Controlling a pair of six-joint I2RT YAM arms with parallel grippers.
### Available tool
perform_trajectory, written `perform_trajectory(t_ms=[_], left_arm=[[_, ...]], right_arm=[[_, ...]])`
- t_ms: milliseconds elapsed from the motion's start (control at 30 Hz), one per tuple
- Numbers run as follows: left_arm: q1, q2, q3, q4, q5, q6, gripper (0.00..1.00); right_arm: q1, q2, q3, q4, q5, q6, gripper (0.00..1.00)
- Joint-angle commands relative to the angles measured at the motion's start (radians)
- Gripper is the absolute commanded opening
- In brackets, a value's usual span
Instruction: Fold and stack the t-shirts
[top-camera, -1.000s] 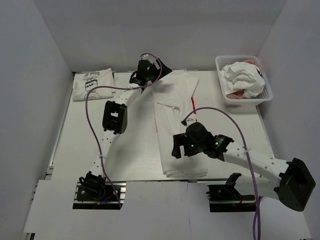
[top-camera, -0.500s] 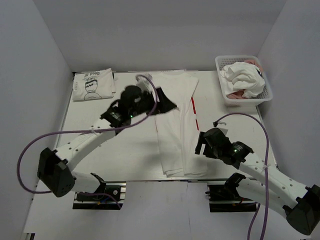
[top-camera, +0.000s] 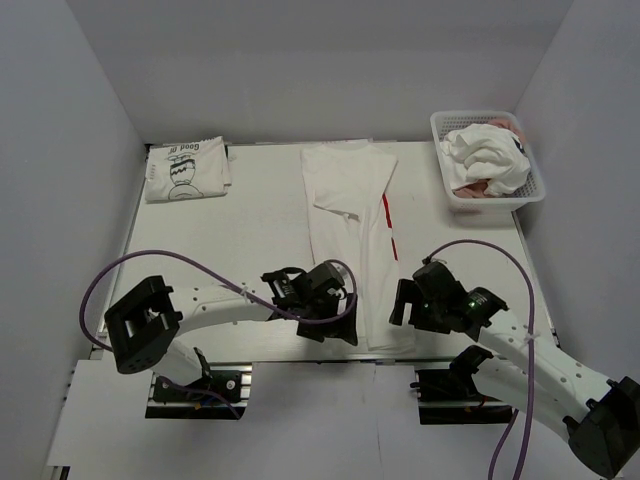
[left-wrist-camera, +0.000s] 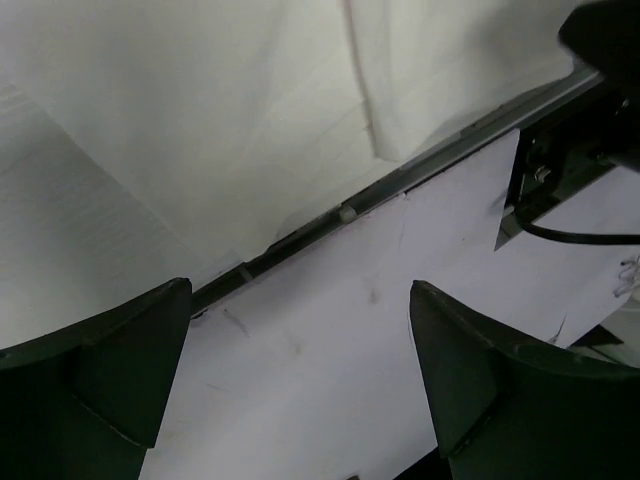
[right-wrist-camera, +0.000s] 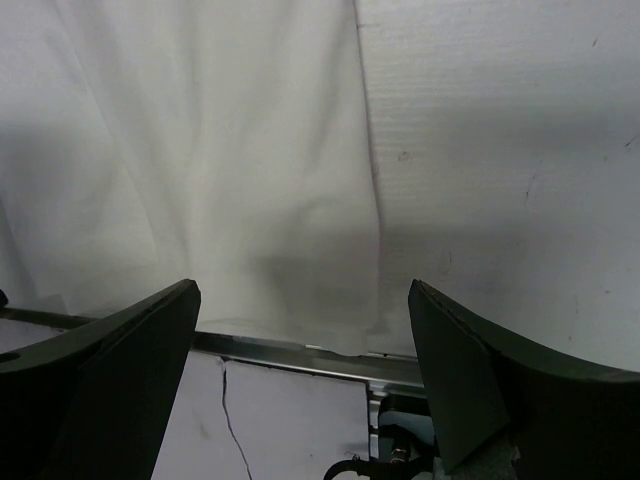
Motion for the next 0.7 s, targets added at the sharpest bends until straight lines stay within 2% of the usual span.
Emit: perform_trajectory(t_ms=[0,133,300,333,367,433,467,533,567,600,633,667], left_arm=[[-0.021,-0.015,-0.015,-0.038,-0.073,-0.048,0.99],[-0.030,0.025,-0.037,-0.047,-0.105,-0.070,0.96],[-0.030,0.096,-0.037,0.013,-0.140,-0.070,0.79],[-0.030,0.096,-0.037,0.023,-0.140,-0.070,0.76],[-0.030,0.108,-0.037,0.036,-0.140,-0.070,0.65],[-0.030,0.117,-0.037,0.036,-0.149,-0.079,0.52],[-0.030,0.117,-0.049,0.036,-0.159,-0.079,0.38],[-0.030,0.108,-0.049,0.025,-0.200,-0.102,0.20],[-0.030,0.108,-0.049,0.025,-0.211,-0.102,0.20],[-0.030,0.108,-0.049,0.013,-0.221,-0.102,0.12],[-0.030,0.099,-0.058,0.013,-0.231,-0.102,0.06],[-0.030,0.099,-0.058,0.004,-0.249,-0.113,0.00]], right_arm=[[-0.005,-0.017,-0.025,-0.030,-0.065,0.028,0.90],[-0.005,-0.025,-0.061,-0.028,-0.083,0.065,0.90],[-0.005,-0.022,-0.088,0.001,-0.080,0.126,0.90],[-0.005,-0.017,-0.097,0.009,-0.083,0.134,0.88],[-0.005,-0.016,-0.107,0.042,-0.088,0.136,0.82],[-0.005,-0.005,-0.117,0.064,-0.114,0.139,0.77],[-0.005,0.009,-0.121,0.076,-0.123,0.136,0.72],[-0.005,0.027,-0.135,0.082,-0.125,0.139,0.64],[-0.005,0.033,-0.144,0.085,-0.128,0.139,0.64],[-0.005,0.037,-0.149,0.097,-0.135,0.137,0.53],[-0.003,0.035,-0.153,0.104,-0.133,0.142,0.48],[-0.003,0.035,-0.161,0.114,-0.133,0.145,0.34]])
